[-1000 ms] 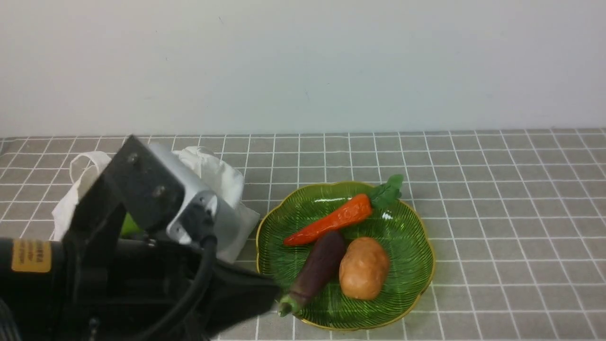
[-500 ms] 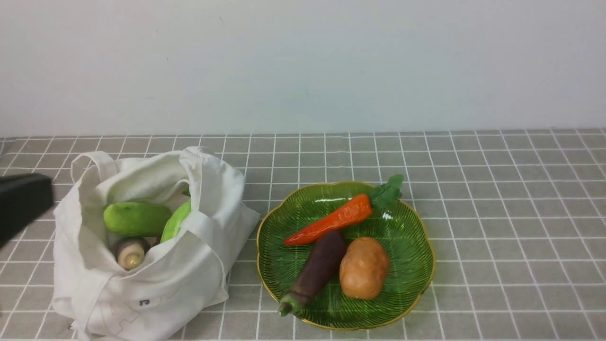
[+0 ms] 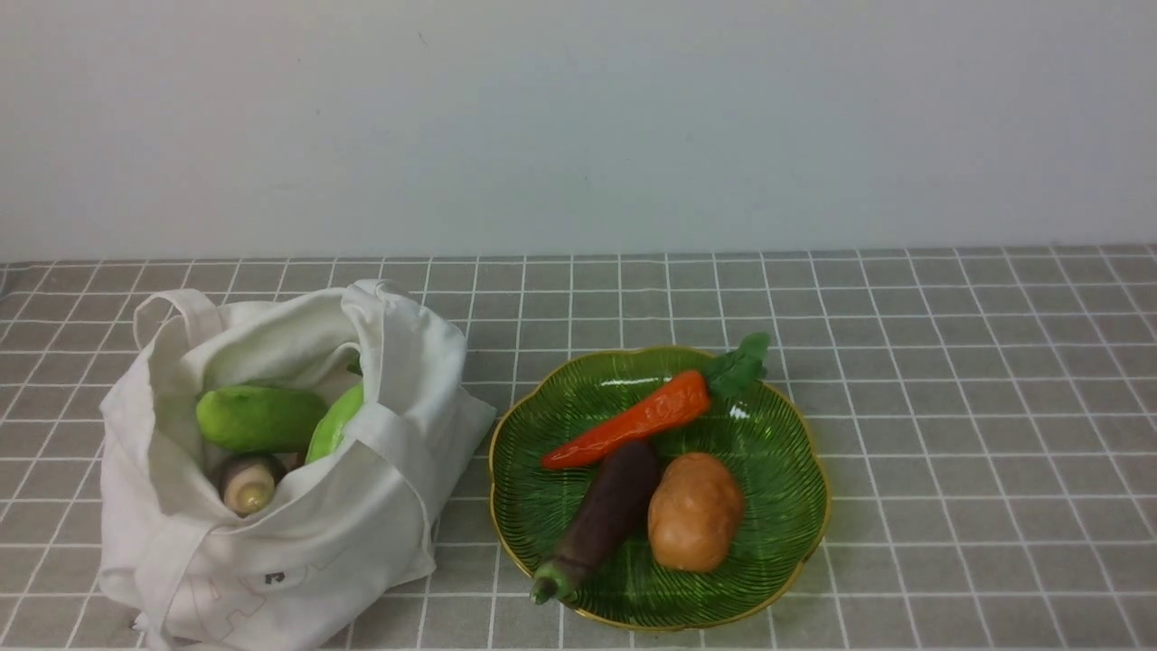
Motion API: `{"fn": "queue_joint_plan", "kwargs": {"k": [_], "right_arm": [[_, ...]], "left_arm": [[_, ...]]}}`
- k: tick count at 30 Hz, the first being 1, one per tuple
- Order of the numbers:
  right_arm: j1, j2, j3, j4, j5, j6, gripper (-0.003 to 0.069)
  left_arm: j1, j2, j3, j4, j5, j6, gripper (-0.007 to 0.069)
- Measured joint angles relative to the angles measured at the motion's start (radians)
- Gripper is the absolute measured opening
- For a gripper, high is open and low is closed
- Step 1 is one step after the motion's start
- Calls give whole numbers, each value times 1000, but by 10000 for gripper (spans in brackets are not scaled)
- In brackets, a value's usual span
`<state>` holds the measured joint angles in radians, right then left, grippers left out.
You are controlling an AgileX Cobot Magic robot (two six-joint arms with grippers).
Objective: Take vegetables from bag on grey coffee tablecloth place on plate.
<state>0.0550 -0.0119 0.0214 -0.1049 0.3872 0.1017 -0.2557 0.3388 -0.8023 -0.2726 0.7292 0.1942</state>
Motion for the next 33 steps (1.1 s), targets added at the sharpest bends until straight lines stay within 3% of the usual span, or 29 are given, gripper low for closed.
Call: {"fn": "queue_joint_plan", "kwargs": {"k": [11,16,24,33], "right_arm": [[0,0,0,0,0,0,-15],[0,0,0,0,0,0,-15],[0,0,0,0,0,0,-15],[0,0,0,0,0,6,-15]], "left_arm": [[1,0,0,12,3,0,-1],[16,-17,45,116,-26,2,-1],[179,-229,510,194,-304,0,-1],[197,-349,824,198,-437,3,-1]]}}
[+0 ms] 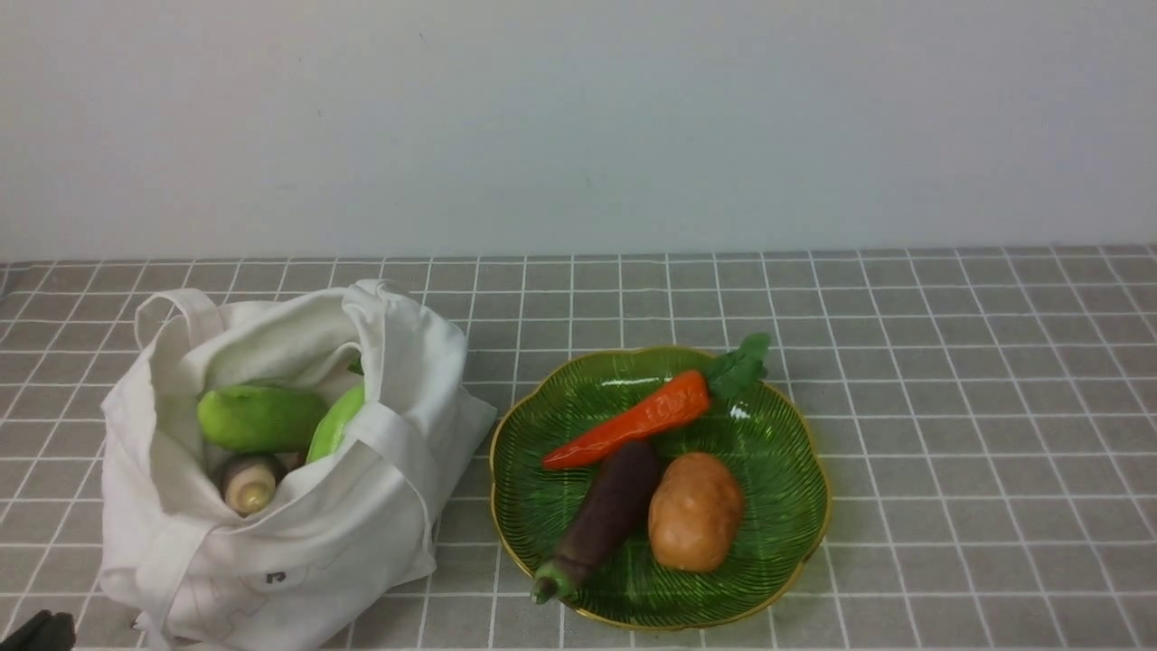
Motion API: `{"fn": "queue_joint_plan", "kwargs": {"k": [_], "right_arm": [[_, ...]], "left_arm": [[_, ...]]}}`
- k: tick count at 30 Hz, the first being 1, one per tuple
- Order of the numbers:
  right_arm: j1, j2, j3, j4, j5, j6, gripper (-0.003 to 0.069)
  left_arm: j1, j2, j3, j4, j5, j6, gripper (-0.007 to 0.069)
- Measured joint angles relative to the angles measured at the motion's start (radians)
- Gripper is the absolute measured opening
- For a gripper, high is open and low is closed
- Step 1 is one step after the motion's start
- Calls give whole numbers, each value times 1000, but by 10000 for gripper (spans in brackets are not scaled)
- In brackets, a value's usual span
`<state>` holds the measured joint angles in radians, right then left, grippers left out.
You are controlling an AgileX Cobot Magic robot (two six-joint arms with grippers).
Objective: Take vegetables from bag on grey coffee tablecloth place on plate.
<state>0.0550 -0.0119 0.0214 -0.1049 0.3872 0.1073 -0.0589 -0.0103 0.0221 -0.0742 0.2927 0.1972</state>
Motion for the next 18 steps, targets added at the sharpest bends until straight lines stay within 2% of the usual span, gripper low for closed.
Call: {"fn": "queue_joint_plan", "kwargs": {"k": [5,18], "right_arm": [[0,0,0,0,0,1,-15],[0,0,0,0,0,1,-15]], "left_arm": [[0,0,5,-5,74,0,-1],[0,0,6,-8,74,0,-1]]}}
